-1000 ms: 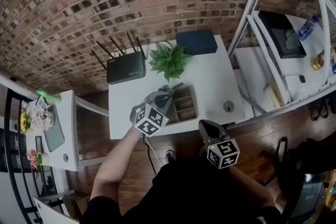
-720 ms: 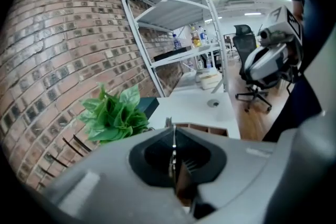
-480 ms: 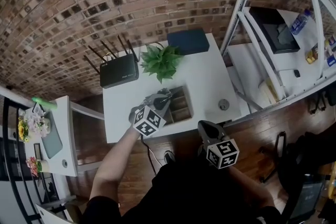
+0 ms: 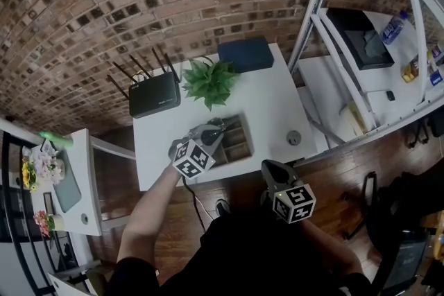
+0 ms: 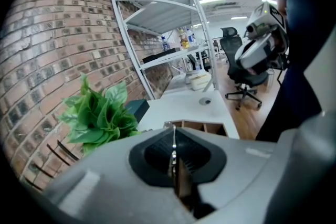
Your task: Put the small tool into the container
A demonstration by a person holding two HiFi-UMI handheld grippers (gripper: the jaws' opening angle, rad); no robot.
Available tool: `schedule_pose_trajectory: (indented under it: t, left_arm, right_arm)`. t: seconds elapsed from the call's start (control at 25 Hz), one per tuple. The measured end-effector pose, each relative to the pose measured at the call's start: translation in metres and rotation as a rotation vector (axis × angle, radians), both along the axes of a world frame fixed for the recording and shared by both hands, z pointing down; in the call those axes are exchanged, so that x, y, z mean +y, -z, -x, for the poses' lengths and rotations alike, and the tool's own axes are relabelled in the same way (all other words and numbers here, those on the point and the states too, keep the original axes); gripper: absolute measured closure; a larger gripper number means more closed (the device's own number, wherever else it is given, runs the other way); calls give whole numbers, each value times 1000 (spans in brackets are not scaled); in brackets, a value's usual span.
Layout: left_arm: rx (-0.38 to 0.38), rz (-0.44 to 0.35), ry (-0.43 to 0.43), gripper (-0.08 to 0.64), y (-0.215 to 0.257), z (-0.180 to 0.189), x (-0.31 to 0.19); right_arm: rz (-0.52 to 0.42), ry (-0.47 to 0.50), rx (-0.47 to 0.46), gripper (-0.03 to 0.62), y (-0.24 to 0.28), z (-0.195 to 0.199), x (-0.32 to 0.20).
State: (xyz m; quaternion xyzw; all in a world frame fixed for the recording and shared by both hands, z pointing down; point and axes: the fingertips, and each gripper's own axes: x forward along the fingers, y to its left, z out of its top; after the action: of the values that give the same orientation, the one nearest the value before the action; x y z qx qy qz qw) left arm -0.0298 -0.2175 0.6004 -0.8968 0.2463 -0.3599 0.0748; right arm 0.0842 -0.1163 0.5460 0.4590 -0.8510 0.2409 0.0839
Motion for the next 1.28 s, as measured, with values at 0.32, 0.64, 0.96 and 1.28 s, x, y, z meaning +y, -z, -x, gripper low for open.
schedule_pose_trajectory:
  t: [0.32,0.64,0.96,1.28]
  left_arm:
    - [-21,-9,-72,549,-2,0,4]
    - [4,35,-71,549,-19,6,4]
    - [3,95,-52,549,-38,8,-2]
    - [-23,141,-23,541,-53,14,-5]
  right_arm:
    - [8,-5,15,581,-2,0,0]
    - [16,-14,24,581,-2,1,0]
    - [27,-15,20,581,-4,1,-2]
    - [38,-6,18,581,-6,3,-3]
